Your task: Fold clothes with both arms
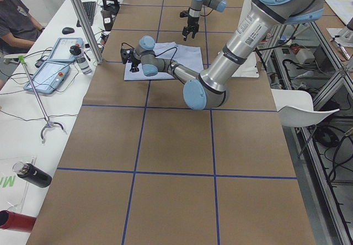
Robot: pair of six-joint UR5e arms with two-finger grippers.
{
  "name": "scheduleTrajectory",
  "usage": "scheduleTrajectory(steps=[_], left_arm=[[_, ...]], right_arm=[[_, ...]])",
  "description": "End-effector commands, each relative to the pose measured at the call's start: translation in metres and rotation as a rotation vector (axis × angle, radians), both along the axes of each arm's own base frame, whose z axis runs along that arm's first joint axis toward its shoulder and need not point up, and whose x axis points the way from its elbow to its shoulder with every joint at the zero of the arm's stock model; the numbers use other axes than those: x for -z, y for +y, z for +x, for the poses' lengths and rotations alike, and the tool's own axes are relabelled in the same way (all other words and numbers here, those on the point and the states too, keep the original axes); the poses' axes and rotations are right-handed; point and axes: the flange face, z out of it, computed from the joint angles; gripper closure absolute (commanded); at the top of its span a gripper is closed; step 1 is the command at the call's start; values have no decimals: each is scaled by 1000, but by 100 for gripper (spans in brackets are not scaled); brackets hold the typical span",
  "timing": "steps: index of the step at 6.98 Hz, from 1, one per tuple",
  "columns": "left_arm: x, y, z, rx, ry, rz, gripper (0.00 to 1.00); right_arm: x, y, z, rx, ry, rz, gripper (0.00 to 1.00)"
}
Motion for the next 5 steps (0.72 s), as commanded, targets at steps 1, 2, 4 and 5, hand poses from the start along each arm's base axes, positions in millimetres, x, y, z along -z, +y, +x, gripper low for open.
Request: scheduleTrajectory(steps=[1, 2, 4, 5], left_arm=[[11, 18, -18, -10, -7, -15, 38], [7, 19, -18, -10, -10, -19, 37], [2, 21, -19, -10, -14, -24, 36], [2, 21, -19, -9, -12, -24, 35]], right_arm=[[-18, 38, -35, 11, 81, 47, 0], [-19, 38, -40, 12, 85, 45, 0], [-33, 36, -50, 14, 117, 37, 0], [-33, 37, -50, 15, 116, 36, 1]])
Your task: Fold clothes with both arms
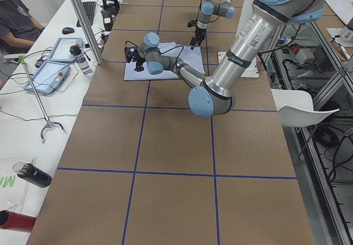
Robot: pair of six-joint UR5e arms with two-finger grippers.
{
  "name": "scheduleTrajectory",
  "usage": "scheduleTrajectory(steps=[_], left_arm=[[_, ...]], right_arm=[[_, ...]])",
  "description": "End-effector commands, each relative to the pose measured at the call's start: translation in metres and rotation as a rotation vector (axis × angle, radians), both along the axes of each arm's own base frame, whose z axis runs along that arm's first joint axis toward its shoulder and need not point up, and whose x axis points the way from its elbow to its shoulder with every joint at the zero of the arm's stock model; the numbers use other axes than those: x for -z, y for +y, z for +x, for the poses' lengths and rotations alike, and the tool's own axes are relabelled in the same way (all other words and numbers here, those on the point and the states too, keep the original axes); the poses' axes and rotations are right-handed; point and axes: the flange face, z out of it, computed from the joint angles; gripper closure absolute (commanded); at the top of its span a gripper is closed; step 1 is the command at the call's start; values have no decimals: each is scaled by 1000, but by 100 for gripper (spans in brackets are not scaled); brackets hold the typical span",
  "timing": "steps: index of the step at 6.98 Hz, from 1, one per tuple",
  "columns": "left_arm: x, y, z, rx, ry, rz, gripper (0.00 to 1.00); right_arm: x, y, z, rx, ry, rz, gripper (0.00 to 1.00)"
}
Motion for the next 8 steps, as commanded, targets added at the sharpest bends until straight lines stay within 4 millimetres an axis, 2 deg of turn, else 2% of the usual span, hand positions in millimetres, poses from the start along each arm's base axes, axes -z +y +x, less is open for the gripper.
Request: scheduleTrajectory(steps=[1, 2, 4, 5, 6, 7, 8], left_arm=[[-1, 1, -1, 4, 5, -11, 35], [-1, 1, -1, 4, 5, -11, 35], [-2, 0, -2, 6, 6, -12, 35], [-3, 5, -6, 4, 8, -8, 35], [-3, 10, -11, 4, 14, -2, 35], [-1, 11, -12, 5, 18, 0, 35], [0, 11, -12, 4, 18, 2, 35]], right_arm=[[-8, 0, -2, 1, 16, -5, 2], [-8, 0, -1, 0, 15, -6, 5], [-9, 0, 1, -7, 20, -17, 36], [-5, 0, 0, -9, 13, -20, 42], [-6, 0, 0, -9, 15, -21, 43], [-5, 0, 0, -11, 11, -22, 56], [-4, 0, 0, -13, 10, -24, 78]])
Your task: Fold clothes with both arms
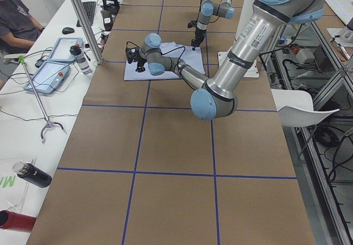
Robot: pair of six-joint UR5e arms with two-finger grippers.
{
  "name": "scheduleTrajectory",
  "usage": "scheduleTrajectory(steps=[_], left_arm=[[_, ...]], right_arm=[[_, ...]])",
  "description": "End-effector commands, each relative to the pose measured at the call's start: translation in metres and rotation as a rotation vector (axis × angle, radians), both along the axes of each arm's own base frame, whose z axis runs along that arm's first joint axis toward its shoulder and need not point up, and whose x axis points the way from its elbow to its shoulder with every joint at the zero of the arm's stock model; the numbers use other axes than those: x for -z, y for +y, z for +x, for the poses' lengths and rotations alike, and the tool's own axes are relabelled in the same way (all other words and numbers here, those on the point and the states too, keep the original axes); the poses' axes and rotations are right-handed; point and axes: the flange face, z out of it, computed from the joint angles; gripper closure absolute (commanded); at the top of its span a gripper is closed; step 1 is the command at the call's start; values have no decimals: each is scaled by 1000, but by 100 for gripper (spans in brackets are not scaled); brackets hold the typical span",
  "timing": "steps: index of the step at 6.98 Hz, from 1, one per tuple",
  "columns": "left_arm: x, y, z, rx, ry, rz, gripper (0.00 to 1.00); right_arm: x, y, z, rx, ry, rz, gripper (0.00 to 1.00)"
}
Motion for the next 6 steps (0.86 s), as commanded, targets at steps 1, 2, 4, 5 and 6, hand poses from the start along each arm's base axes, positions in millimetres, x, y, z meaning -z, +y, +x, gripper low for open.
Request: scheduleTrajectory(steps=[1, 2, 4, 5, 6], left_arm=[[2, 1, -1, 0, 4, 3, 35], [4, 2, -2, 0, 6, 5, 35], [6, 8, -8, 1, 15, 13, 35], [4, 21, -18, -2, 23, 20, 35], [-2, 41, -31, -3, 34, 6, 35]], right_arm=[[4, 0, 1, -1, -8, -2, 100], [7, 0, 1, -1, -16, 0, 100], [12, 1, 11, -3, -28, 2, 100], [18, 3, 17, -3, -10, -2, 100], [24, 4, 20, -1, -3, -5, 100]])
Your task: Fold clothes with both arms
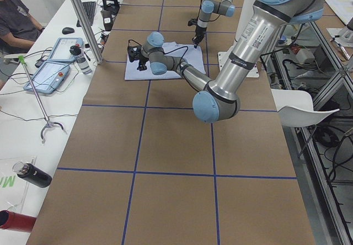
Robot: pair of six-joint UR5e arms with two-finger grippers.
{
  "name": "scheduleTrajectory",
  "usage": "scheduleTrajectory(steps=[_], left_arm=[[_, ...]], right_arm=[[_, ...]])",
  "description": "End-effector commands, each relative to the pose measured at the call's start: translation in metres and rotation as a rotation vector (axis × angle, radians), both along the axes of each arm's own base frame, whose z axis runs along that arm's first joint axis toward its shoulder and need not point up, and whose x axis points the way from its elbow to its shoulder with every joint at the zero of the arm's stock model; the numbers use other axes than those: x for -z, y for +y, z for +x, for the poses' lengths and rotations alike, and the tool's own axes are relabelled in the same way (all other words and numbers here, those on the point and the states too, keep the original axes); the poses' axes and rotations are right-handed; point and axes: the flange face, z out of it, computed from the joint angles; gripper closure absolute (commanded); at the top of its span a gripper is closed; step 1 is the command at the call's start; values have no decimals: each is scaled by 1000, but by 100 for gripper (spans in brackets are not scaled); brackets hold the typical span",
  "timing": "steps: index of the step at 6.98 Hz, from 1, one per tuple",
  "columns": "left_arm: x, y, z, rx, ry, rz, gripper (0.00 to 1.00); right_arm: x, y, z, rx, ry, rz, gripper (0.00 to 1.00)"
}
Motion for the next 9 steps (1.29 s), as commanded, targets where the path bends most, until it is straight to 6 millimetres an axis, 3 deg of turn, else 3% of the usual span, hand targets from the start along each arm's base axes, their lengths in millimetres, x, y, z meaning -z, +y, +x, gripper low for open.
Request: scheduleTrajectory(steps=[1, 2, 3, 4, 7, 9], left_arm=[[-10, 50, -26, 17, 82, -90, 35], [-15, 125, -33, -26, 149, -155, 35], [-15, 175, -31, -32, 196, -214, 35], [-28, 215, -4, -34, 195, -267, 35], [-33, 338, 94, -53, 219, -370, 35], [-45, 354, 112, -66, 182, -374, 35]], right_arm=[[5, 4, 6, 3, 9, -14, 100], [10, 9, 7, 11, -11, -49, 100], [15, 15, 10, 35, -26, -64, 100], [20, 17, 14, 46, -42, -72, 100], [20, 17, 14, 45, -42, -73, 100], [19, 17, 14, 45, -39, -74, 100]])
